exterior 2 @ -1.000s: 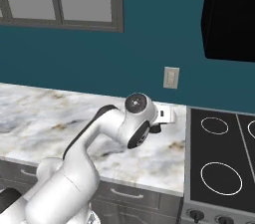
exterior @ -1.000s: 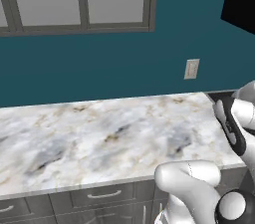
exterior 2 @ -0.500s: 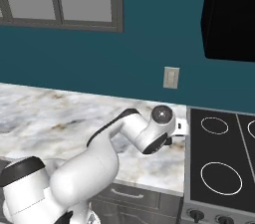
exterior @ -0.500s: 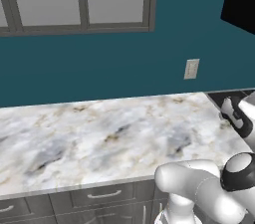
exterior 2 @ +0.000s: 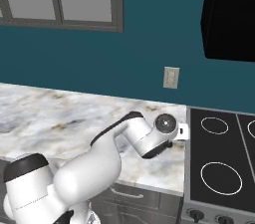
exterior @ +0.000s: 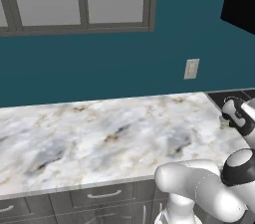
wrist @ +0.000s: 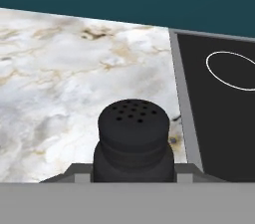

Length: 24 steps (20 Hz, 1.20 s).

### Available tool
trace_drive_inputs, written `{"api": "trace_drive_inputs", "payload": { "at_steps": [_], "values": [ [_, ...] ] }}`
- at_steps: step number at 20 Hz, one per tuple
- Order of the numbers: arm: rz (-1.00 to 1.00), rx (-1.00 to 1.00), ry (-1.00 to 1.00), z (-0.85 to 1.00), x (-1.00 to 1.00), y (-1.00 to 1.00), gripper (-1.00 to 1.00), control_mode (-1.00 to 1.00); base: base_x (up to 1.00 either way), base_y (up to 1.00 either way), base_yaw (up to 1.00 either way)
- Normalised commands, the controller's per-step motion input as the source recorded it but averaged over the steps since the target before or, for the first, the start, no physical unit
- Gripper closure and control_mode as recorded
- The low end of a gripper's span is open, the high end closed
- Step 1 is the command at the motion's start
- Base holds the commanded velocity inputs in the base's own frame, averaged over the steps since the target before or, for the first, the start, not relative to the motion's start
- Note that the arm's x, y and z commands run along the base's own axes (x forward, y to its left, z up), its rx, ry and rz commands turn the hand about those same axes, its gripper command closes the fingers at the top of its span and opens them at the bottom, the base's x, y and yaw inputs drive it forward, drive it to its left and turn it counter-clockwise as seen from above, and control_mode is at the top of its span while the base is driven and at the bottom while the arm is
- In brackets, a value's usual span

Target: Take 2 condiments from the cabinet and move them on the counter near the stove.Make sure the condiments are lined up with each other, next to each other.

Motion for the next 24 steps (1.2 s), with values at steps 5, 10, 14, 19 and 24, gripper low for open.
{"api": "trace_drive_inputs", "payload": {
  "at_steps": [5, 10, 14, 19, 24],
  "values": [
    [0.03, 0.00, -0.12, -0.23, 0.00, -0.04, 1.00, -1.00, 0.00, 0.00, 0.00],
    [0.03, 0.00, -0.02, -0.11, 0.00, -0.18, 1.00, -1.00, 0.00, 0.00, 0.00],
    [0.00, 0.01, -0.09, -0.15, 0.00, -0.20, 1.00, -1.00, 0.00, 0.00, 0.00],
    [0.00, 0.00, -0.09, -0.12, 0.00, -0.08, 1.00, -1.00, 0.00, 0.00, 0.00],
    [0.00, 0.00, 0.00, 0.00, 0.00, -0.01, 1.00, -1.00, 0.00, 0.00, 0.00]
  ]
}}
